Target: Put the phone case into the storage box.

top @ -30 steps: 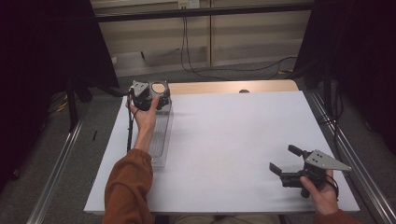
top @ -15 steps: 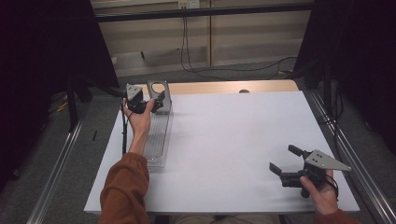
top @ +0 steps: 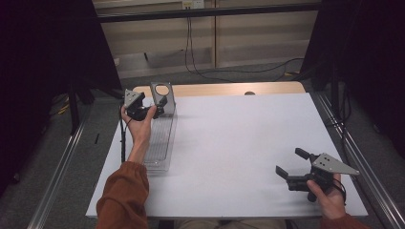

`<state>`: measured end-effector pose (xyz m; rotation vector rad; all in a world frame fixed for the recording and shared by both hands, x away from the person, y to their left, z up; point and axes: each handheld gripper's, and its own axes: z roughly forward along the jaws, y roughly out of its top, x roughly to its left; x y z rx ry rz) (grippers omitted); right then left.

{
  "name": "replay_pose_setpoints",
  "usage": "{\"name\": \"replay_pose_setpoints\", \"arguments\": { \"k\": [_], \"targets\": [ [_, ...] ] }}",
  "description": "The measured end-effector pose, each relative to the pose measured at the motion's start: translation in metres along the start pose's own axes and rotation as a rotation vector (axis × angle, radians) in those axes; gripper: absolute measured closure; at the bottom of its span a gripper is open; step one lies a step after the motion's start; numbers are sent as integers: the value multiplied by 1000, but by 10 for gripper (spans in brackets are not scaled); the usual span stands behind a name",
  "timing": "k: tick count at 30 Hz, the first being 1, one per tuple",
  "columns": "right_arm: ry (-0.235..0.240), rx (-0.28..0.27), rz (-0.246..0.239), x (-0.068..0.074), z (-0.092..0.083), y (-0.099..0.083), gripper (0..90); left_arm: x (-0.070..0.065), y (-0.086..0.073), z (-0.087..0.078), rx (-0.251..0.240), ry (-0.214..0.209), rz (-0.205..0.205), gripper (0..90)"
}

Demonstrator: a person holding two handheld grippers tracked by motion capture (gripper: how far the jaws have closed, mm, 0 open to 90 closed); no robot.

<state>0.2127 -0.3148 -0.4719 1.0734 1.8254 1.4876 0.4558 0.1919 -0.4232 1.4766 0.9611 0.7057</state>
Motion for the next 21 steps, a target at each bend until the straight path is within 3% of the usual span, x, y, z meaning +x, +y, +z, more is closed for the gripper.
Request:
{"name": "replay_pose_setpoints", "arguments": {
  "k": [3,4,10,11,14,17,21],
  "targets": [
    [2,2,1,-2,1,0,0,-4,3,-4,5,-7,20,19],
    [-5,2,19,-1,1,0,0,-6,3,-5,-1,-10,6,20],
    [9,5,-2,-2,3,0,0,-12,4,-14,-2,-17,22,29],
    [9,5,-3,-2,3,0,0,-12,5,-16,8,-20,41,30],
    [3,2,5,-2,3,0,0,-14,7,-20,-10,-42,22,34],
    [3,3,5,-2,3,0,0,-17,8,-26,-12,-51,51,34],
    [0,3,4,-2,2,0,0,-21,9,-35,-27,-65,49,34]
  ]
}}
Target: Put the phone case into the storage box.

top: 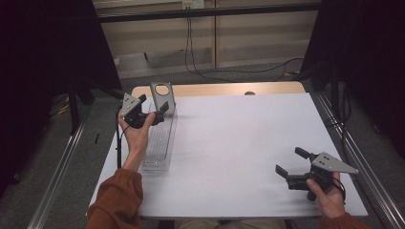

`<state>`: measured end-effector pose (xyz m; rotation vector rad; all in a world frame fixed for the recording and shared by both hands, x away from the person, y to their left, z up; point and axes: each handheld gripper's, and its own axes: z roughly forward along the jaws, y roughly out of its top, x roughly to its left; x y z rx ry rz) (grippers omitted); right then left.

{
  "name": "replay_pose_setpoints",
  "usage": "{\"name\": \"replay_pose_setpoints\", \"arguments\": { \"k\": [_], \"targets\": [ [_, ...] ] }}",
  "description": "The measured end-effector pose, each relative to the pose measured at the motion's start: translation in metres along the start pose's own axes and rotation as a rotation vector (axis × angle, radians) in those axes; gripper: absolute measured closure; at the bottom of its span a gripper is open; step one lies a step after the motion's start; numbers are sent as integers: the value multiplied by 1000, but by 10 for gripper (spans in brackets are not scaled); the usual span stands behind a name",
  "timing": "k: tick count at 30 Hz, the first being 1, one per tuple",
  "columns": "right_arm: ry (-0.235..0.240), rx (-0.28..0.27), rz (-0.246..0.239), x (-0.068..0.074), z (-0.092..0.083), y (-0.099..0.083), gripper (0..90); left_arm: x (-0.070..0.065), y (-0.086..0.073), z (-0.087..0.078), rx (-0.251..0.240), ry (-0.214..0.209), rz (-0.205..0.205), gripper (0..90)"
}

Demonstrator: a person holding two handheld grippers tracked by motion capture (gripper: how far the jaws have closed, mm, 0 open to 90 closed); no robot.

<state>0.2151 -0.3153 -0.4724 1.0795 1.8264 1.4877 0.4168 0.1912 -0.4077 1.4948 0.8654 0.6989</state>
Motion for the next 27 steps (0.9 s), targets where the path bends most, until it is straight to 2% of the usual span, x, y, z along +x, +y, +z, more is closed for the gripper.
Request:
{"name": "replay_pose_setpoints", "arguments": {
  "k": [5,7,9,10,14,15,16,17,19,23,27],
  "targets": [
    [-7,-4,1,2,-1,1,0,-7,-2,-11,8,-18,27,34],
    [-6,-4,-8,2,-2,1,0,-12,-4,-16,-12,-22,9,36],
    [-5,-3,-11,2,-2,2,0,-14,-5,-24,2,-35,32,36],
    [-7,-4,-11,3,-1,2,0,-15,-5,-25,-9,-33,19,36],
    [-16,-9,-11,3,-2,2,0,-17,-6,-38,-27,-41,13,36],
    [-18,-10,-13,3,-2,2,0,-19,-6,-40,-40,-43,-9,36],
    [-19,-9,-12,3,-2,2,0,-18,-6,-45,-19,-42,34,36],
    [-18,-10,-12,3,-2,2,0,-19,-6,-47,-32,-39,25,36],
    [-19,-10,-16,3,-2,3,0,-21,-6,-53,-33,-53,35,36],
    [-20,-7,-13,3,-2,3,0,-27,-10,-65,-49,-47,33,36],
    [-19,-6,-9,3,-3,3,0,-31,-16,-75,-44,-60,56,36]
  ]
}}
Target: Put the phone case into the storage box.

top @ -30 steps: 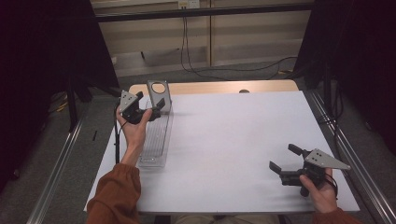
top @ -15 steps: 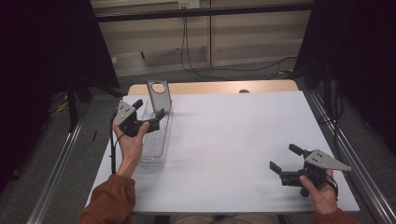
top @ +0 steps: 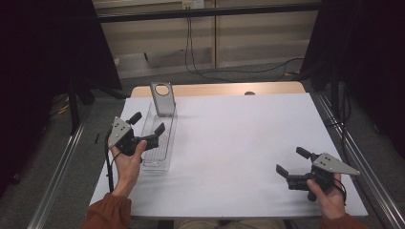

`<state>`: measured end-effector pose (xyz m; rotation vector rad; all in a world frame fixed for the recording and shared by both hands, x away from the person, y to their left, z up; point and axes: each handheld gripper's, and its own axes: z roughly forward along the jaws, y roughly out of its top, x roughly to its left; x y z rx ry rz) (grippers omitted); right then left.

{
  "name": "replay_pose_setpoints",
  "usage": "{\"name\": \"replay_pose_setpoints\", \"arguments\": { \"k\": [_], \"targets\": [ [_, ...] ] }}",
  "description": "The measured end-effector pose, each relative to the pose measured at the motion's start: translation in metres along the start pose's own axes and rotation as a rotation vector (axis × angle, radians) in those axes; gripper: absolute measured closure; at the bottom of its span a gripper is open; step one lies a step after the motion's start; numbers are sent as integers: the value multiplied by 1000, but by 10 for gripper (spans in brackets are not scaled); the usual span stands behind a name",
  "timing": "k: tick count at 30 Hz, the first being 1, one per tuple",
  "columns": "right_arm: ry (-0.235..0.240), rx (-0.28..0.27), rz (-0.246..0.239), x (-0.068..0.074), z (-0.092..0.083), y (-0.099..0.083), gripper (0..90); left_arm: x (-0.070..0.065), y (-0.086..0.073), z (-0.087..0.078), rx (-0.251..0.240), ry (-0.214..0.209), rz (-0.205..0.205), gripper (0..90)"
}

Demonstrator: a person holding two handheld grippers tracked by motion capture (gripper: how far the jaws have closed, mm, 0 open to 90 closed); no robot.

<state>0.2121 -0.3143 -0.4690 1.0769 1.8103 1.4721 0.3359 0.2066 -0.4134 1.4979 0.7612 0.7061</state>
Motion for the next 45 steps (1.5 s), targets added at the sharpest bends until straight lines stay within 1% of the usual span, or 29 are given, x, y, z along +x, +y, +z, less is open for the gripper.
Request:
{"name": "replay_pose_setpoints", "arguments": {
  "k": [1,3,4,6,9,11,12,14,15,16,17,19,20,22,27,28,30,32,33,34,35,36,37,38,39,40,41,43,45],
  "targets": [
    [0,1,1,0,0,0,0,-1,0,-2,1,0,5,37],
    [0,0,-4,0,0,0,0,-4,1,-7,-14,33,-11,37],
    [-1,0,-4,0,0,0,0,-5,2,-10,-23,45,-4,37],
    [2,1,-3,1,0,0,0,-7,3,-15,-16,25,9,37],
    [1,0,-3,1,0,0,0,-8,0,-19,-25,40,-7,37],
    [-1,0,8,1,0,0,0,-7,-3,-24,-9,36,-11,36],
    [-2,-1,7,1,0,0,0,-7,-5,-26,-2,45,-12,36],
    [-4,-1,5,1,0,0,0,-6,-9,-30,-5,36,-36,36],
    [-4,-2,6,1,0,0,0,-6,-11,-32,-4,50,-41,36],
    [-3,-2,3,1,0,0,0,-5,-13,-34,3,57,-35,36],
    [-9,-5,13,1,0,0,0,-6,-15,-36,2,59,-36,36],
    [-5,-1,9,1,0,0,0,-5,-19,-40,10,64,-41,36],
    [-7,-5,7,1,0,0,0,-5,-22,-42,13,55,-51,35],
    [-9,-3,8,1,-1,0,0,-5,-26,-46,11,57,-77,36],
    [-19,-10,11,1,-2,0,0,-4,-37,-58,22,72,-75,36],
    [-12,-5,-1,0,-3,0,0,-5,-39,-60,32,66,-78,35],
    [-13,-5,9,0,-3,0,0,-4,-42,-63,41,70,-88,35],
    [-20,-4,12,0,-4,0,0,-6,-43,-66,37,58,-82,35],
    [-22,-4,13,-1,-4,0,0,-5,-42,-69,46,62,-64,35],
    [-23,-3,13,0,-5,-1,0,-6,-43,-71,41,67,-66,35],
    [-26,-6,12,0,-4,-1,0,-8,-43,-72,23,62,-85,35],
    [-26,-4,14,0,-5,-1,0,-7,-42,-75,31,61,-76,35],
    [-26,-4,13,0,-5,-1,0,-7,-42,-78,33,76,-67,35],
    [-27,-2,14,-1,-6,-1,0,-7,-43,-81,32,72,-61,36],
    [-26,-1,12,-1,-6,-1,0,-7,-43,-84,38,88,-51,37],
    [-33,-2,15,-1,-7,-2,0,-8,-43,-85,27,84,-71,37],
    [-35,-5,15,-2,-7,-2,0,-9,-44,-88,32,81,-72,37],
    [-37,1,19,-3,-9,-2,0,-11,-47,-91,59,87,-48,37],
    [-51,-4,24,-3,-10,-3,0,-13,-50,-92,68,78,-50,37]
  ]
}}
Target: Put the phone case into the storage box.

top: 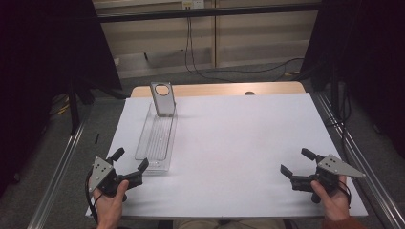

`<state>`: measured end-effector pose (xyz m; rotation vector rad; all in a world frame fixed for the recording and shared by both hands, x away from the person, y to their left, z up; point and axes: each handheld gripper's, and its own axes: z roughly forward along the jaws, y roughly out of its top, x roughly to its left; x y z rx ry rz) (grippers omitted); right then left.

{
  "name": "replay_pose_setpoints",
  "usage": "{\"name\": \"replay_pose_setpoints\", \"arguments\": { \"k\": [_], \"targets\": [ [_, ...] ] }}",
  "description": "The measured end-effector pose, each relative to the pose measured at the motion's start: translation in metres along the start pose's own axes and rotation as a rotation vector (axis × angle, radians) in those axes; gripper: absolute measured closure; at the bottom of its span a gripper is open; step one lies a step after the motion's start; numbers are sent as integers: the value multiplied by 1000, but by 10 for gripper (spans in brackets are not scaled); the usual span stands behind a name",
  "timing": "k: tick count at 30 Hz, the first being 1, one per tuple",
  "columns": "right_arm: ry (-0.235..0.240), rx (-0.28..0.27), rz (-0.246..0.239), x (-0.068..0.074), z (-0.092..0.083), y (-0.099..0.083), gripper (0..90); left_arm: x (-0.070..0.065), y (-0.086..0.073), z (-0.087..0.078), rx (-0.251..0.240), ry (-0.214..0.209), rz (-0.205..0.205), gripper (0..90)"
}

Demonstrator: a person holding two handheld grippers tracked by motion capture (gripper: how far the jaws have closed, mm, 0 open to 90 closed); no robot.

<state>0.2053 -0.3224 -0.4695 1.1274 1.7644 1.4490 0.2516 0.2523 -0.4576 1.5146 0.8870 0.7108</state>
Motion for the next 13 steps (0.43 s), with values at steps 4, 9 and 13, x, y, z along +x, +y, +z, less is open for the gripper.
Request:
{"name": "replay_pose_setpoints", "arguments": {
  "k": [4,9,13],
  "targets": [
    [9,-2,-4,1,0,1,0,0,-3,-2,11,20,4,38],
    [12,-3,2,-1,3,1,0,-1,-3,2,11,4,-15,52],
    [13,1,1,-1,4,1,0,-7,-1,4,4,2,14,52]
  ]
}}
